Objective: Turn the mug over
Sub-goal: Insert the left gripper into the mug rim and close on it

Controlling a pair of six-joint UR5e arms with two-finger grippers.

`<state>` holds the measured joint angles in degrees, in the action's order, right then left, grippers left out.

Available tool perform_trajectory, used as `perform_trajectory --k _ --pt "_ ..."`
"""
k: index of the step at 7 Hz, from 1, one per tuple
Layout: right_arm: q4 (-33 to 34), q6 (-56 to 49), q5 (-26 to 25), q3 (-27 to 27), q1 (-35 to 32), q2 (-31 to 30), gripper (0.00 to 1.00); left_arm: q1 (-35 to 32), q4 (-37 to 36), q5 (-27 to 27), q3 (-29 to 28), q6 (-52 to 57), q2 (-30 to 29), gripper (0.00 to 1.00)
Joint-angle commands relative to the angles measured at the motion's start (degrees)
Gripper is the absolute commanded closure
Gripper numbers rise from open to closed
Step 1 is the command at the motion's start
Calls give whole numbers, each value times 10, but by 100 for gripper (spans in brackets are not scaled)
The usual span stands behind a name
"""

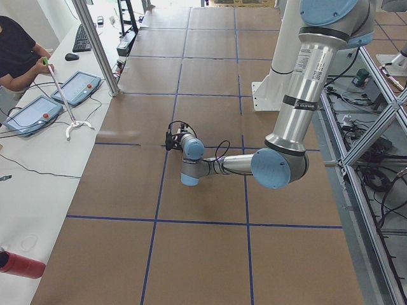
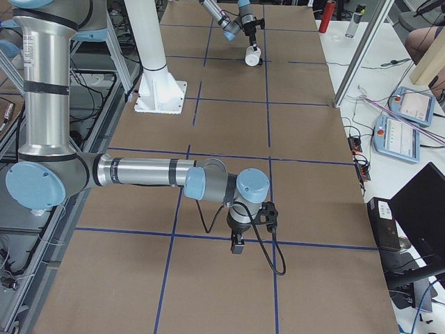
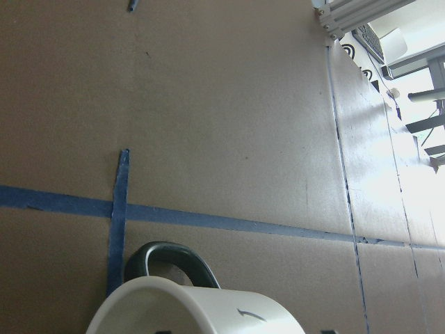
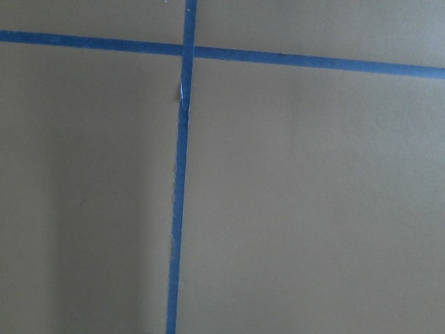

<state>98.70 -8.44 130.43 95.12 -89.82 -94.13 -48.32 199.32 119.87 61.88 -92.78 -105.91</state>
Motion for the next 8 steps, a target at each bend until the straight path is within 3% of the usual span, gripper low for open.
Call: perform_trajectory --k 1,2,8 --pt "0 0 0 1 0 0 0 3 19 0 0 -29 1 85" --pt "0 0 0 0 0 0 0 3 20 1 3 -29 3 100" --pt "0 0 0 1 0 0 0 1 64 -1 45 -54 32 100"
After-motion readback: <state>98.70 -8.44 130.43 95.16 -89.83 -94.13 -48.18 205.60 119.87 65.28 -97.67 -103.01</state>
